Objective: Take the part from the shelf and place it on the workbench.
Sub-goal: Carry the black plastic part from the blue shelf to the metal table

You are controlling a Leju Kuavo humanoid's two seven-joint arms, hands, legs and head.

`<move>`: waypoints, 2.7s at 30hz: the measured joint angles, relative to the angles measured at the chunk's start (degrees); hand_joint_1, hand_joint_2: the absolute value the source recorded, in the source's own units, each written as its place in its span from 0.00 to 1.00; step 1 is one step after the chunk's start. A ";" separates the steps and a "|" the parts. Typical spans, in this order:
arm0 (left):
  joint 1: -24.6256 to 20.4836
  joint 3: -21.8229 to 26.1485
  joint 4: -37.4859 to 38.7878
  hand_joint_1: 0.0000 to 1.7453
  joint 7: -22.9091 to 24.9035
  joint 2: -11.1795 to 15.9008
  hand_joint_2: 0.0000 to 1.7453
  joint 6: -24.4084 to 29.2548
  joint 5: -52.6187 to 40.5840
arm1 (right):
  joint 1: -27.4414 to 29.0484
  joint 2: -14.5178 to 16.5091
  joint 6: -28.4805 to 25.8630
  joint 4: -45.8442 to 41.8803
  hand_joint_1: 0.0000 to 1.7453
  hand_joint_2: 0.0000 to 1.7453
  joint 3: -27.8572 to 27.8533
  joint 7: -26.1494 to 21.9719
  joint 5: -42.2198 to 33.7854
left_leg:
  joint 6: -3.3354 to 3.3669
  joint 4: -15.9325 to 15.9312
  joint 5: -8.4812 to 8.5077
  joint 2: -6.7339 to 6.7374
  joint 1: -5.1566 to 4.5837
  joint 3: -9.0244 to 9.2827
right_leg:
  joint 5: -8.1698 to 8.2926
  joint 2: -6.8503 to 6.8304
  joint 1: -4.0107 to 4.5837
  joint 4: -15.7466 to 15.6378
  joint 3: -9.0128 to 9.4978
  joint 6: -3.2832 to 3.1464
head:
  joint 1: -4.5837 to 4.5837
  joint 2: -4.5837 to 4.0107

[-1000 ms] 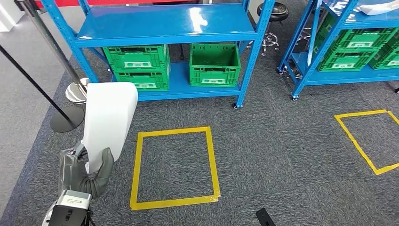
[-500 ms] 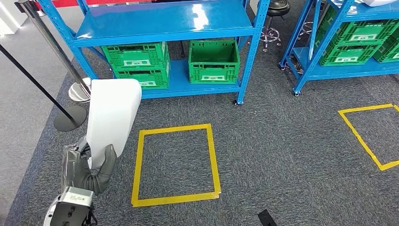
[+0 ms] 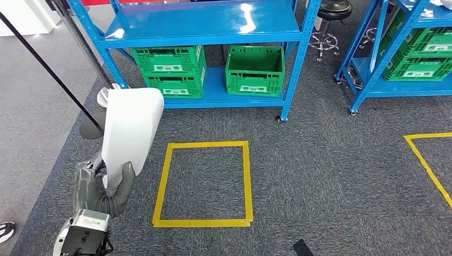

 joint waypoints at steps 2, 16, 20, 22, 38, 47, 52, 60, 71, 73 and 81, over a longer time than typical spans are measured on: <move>-0.02 -0.07 0.12 1.00 -0.01 0.27 1.00 0.05 0.00 | 0.13 0.10 0.02 0.00 0.00 0.00 -0.01 0.00 0.11 | -0.02 0.92 -0.38 1.18 -0.06 -0.81 | 0.07 -0.95 0.10 0.40 -0.37 -0.85 | -0.37 0.00; -0.24 -0.13 0.30 1.00 -0.02 0.94 1.00 0.60 -0.05 | -0.11 0.18 0.59 -0.02 0.00 0.00 0.02 0.34 0.69 | 5.00 1.44 -1.68 8.77 -4.48 -0.52 | -0.15 -9.41 2.97 0.05 -0.48 -2.05 | -1.17 0.00; -0.44 -0.39 0.20 1.00 0.19 0.92 1.00 0.68 -0.45 | -0.24 0.16 0.63 -0.03 0.00 0.00 0.13 1.05 0.94 | 5.05 0.19 -0.67 5.94 -3.84 -0.01 | -4.33 -3.99 2.70 6.75 -3.03 -1.32 | -0.95 0.00; -0.41 -0.67 0.23 1.00 0.25 0.89 1.00 0.66 -0.50 | 0.00 -0.02 0.64 -0.02 0.00 0.00 0.14 1.20 0.94 | 5.16 0.24 -0.60 4.27 -3.90 -0.05 | -6.68 -2.67 2.77 13.35 -6.18 -1.20 | -0.72 0.00; 0.34 -0.97 -0.17 1.00 1.13 1.08 1.00 0.75 -1.14 | -0.16 -0.17 1.99 -0.07 0.00 0.00 0.15 2.29 1.61 | 1.52 16.85 -7.03 5.21 -2.83 -9.55 | 0.79 -4.23 2.00 -1.17 0.12 -3.58 | -1.60 0.00; 0.55 -0.92 -0.82 1.00 1.41 1.07 1.00 0.58 -1.29 | -0.48 -0.02 3.10 -0.12 0.00 0.00 0.13 2.15 1.41 | 2.76 0.23 0.02 7.69 -3.28 -0.87 | -0.24 -8.74 2.00 -1.81 1.80 -1.23 | -1.56 0.00; 0.70 -0.98 -1.11 1.00 1.36 0.84 1.00 0.19 -1.42 | -0.12 0.03 3.04 -0.28 0.00 0.00 0.14 2.01 1.25 | 4.17 -0.53 0.37 4.23 -2.94 -0.20 | -6.75 -2.76 2.14 11.40 -4.32 -1.11 | -0.89 0.00; 1.29 -0.96 -1.23 1.00 1.46 0.72 1.00 -1.54 0.62 | 0.42 -0.10 2.50 -0.26 0.00 0.00 0.06 1.78 0.89 | 2.95 0.81 -0.18 -2.16 -2.96 -0.89 | 0.75 2.48 1.96 -0.58 -0.61 -1.91 | -0.89 0.00; 1.25 2.89 1.10 1.00 0.86 0.21 1.00 -19.05 25.90 | 0.65 0.19 2.35 -0.38 0.00 0.00 -0.93 1.16 1.03 | 1.64 11.28 -2.75 6.03 -2.96 -7.36 | 0.28 -5.66 2.25 -0.98 0.54 -3.50 | -2.05 0.00; 1.22 4.21 2.11 1.00 0.80 -0.16 1.00 -25.45 33.81 | 0.42 0.28 2.05 -0.39 0.00 0.00 -0.96 1.04 1.40 | 2.34 3.44 -0.11 8.17 -3.56 -3.16 | -0.05 -6.84 2.42 -1.08 0.99 -3.24 | -2.02 0.00; 1.29 9.10 9.07 1.00 1.89 -4.33 1.00 -48.59 61.60 | 0.01 0.27 2.43 -0.45 0.00 0.00 -1.32 0.59 1.98 | 4.52 -1.43 1.03 5.08 -3.48 0.22 | -4.43 -3.51 2.31 5.23 -0.82 -1.54 | -1.70 0.00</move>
